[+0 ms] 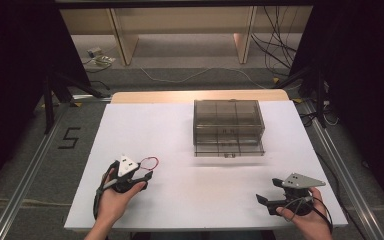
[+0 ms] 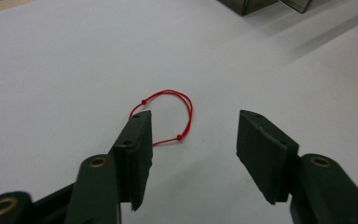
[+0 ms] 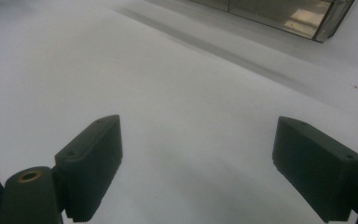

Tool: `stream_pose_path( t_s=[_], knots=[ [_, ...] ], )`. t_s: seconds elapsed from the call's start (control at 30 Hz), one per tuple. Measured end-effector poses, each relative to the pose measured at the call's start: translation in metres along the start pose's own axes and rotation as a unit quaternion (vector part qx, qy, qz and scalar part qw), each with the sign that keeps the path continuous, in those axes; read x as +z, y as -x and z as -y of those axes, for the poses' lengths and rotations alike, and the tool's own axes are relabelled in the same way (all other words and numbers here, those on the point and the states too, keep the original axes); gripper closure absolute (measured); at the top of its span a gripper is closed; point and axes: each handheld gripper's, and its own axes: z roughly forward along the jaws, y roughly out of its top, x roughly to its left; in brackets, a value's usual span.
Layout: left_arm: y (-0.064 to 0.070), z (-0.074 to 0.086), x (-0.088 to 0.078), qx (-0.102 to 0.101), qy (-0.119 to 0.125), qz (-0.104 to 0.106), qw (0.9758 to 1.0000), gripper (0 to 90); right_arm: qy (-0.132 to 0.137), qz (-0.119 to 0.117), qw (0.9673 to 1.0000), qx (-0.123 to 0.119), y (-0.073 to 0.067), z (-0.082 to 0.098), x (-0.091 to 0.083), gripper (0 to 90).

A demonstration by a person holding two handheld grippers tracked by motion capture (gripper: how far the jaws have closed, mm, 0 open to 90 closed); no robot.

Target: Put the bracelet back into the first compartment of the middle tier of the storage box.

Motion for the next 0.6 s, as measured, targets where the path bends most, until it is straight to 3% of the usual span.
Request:
stream_pose_path(
  t_s=[0.33, 0.6],
  knots=[
    [-0.006, -0.01, 0.04, 0.026, -0.045, 0.014, 0.9985, 61.4, -0.001, -0.001, 1.0, 0.003, 0.0, 0.0, 0.0, 16.8],
    [-0.011, -0.008, 0.047, 0.022, -0.061, 0.032, 0.9974, 67.6, -0.001, -0.001, 1.0, 0.0, 0.0, 0.0, 0.0, 16.8]
  ],
)
